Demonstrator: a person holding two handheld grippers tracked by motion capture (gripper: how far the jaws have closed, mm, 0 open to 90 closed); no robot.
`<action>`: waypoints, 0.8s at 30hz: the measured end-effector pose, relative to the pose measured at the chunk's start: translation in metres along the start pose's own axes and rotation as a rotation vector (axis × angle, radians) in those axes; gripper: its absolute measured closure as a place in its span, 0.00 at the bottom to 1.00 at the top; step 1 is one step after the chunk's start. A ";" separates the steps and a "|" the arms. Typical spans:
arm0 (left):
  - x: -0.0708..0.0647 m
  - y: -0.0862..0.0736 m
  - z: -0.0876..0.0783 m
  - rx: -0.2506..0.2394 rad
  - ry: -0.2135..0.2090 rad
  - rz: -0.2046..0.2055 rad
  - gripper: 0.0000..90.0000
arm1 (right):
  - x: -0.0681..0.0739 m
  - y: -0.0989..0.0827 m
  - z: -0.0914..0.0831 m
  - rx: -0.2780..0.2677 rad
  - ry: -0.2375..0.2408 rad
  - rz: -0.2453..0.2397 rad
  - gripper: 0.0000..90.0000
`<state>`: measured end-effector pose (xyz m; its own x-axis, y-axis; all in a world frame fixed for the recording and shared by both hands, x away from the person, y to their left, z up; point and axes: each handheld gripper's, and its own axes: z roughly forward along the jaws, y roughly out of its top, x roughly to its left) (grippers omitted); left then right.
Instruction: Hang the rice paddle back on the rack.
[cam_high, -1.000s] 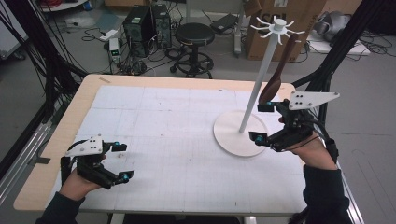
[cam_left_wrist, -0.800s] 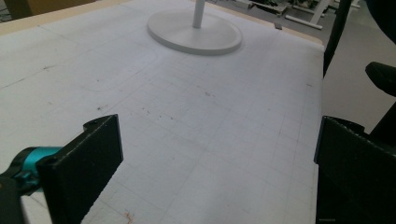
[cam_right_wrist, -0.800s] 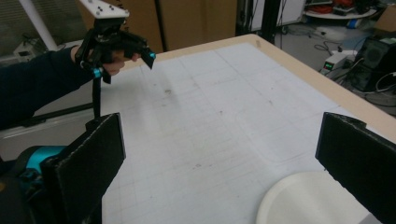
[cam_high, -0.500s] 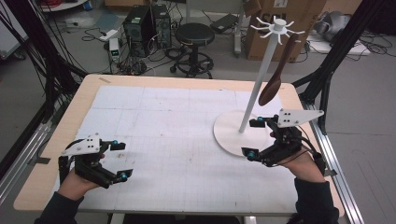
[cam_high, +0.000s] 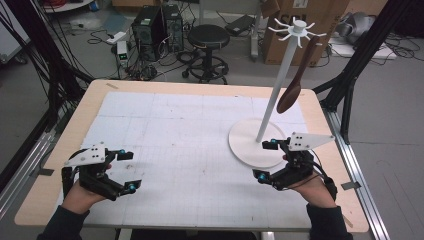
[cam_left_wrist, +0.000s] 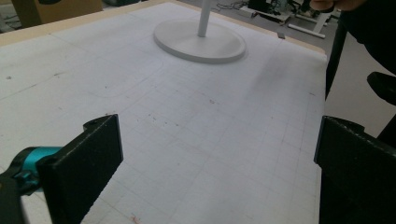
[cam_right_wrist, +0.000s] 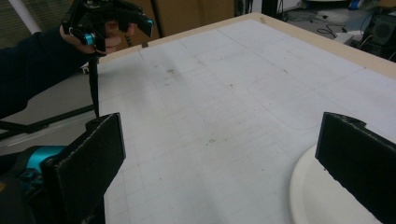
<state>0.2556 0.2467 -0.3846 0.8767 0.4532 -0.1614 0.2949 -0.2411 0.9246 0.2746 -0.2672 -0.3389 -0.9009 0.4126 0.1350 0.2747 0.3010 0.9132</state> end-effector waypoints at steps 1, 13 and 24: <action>0.000 0.000 0.000 0.002 0.001 0.003 0.02 | 0.000 -0.002 0.001 0.001 -0.004 0.002 0.00; 0.002 -0.001 -0.003 -0.019 0.012 -0.003 0.02 | 0.002 -0.013 0.008 0.011 -0.056 -0.009 0.00; 0.003 -0.002 -0.002 -0.024 -0.003 0.004 0.02 | 0.012 -0.020 0.013 0.059 -0.116 -0.050 0.00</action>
<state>0.2572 0.2499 -0.3862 0.8791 0.4497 -0.1583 0.2817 -0.2222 0.9334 0.2627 -0.2570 -0.3602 -0.8699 0.4915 0.0419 0.2530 0.3717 0.8932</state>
